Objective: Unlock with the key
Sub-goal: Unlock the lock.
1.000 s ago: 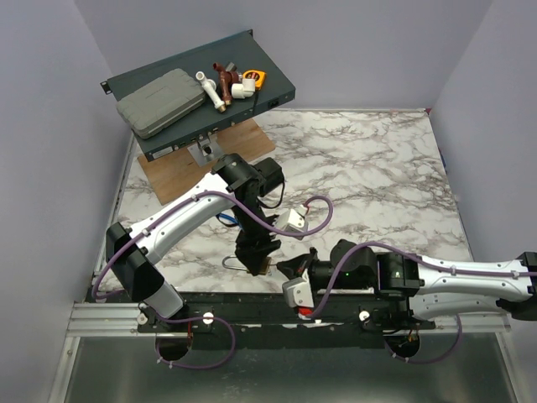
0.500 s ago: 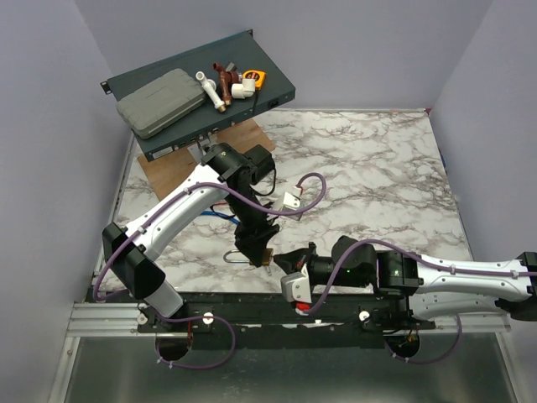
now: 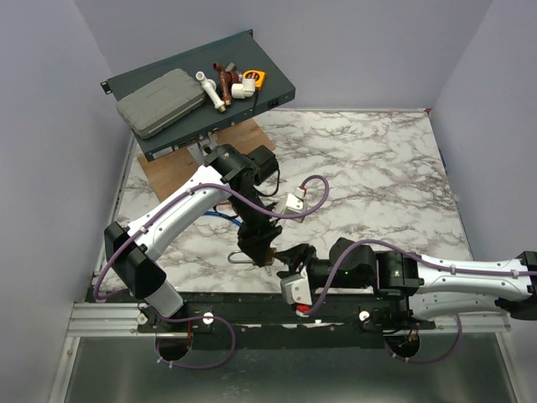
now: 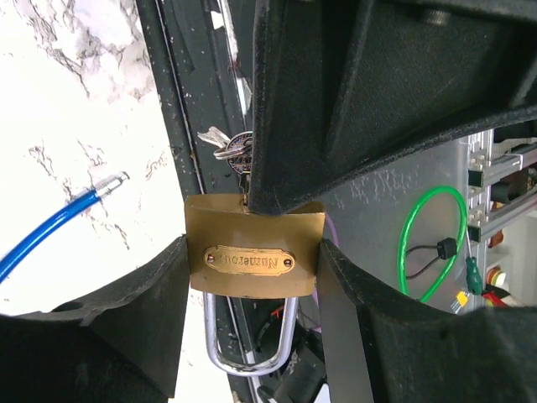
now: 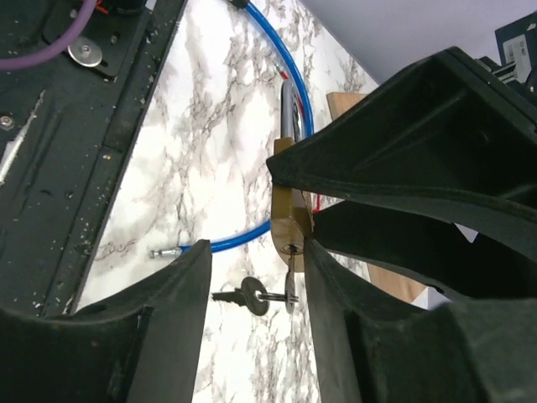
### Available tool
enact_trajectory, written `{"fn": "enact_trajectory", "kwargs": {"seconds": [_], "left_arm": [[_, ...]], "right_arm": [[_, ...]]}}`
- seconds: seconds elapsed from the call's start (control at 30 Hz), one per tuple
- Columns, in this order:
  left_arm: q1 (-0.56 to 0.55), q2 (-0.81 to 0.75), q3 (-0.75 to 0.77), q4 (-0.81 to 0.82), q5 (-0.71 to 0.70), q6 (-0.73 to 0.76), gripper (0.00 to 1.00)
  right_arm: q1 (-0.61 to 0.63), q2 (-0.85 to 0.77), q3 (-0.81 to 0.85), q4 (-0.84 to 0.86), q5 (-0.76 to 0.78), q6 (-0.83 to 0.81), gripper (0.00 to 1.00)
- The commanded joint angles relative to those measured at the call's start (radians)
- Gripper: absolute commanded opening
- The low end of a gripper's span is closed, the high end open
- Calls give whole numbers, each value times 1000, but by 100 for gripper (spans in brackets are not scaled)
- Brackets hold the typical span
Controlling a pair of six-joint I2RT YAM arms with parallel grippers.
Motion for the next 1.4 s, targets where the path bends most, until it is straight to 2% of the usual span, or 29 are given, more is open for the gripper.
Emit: {"fn": "enact_trajectory", "kwargs": {"seconds": [0.0, 0.13, 0.3, 0.5, 0.53, 0.6, 0.7, 0.77, 0.8, 0.9, 0.97, 1.03, 1.13, 1.2, 1.37], "left_arm": [[7, -6, 35, 25, 92, 17, 0], [18, -8, 34, 23, 101, 19, 0], [18, -4, 36, 12, 110, 21, 0], [18, -11, 39, 5, 120, 25, 0], [18, -14, 38, 5, 124, 25, 0], [18, -16, 36, 4, 126, 25, 0], [18, -29, 35, 2, 130, 25, 0], [19, -34, 42, 3, 149, 19, 0], [21, -34, 46, 2, 158, 16, 4], [38, -36, 51, 0, 201, 11, 30], [67, -38, 37, 1, 232, 13, 40], [109, -36, 13, 1, 258, 21, 57], [194, -12, -10, 0, 314, 10, 74], [234, -1, -17, 0, 344, 10, 78], [246, 1, -40, 0, 373, 13, 77]], "right_arm": [[10, -34, 38, -39, -26, 28, 54], [10, -38, 47, -67, -12, 25, 55], [10, -8, 20, 33, 63, -35, 54], [10, 44, 13, 87, 44, -79, 49], [10, 57, 13, 98, 49, -93, 46], [10, 76, 14, 113, 62, -117, 33], [10, 81, 9, 132, 90, -148, 5], [10, 78, 7, 135, 104, -171, 1], [10, 74, 7, 138, 108, -180, 1], [10, 58, -6, 154, 127, -226, 1], [10, 44, -17, 157, 144, -264, 1], [10, 32, -21, 152, 158, -302, 1], [10, 21, -19, 133, 173, -370, 1], [9, 15, -17, 120, 179, -414, 1], [10, 15, -18, 97, 212, -535, 1]]}}
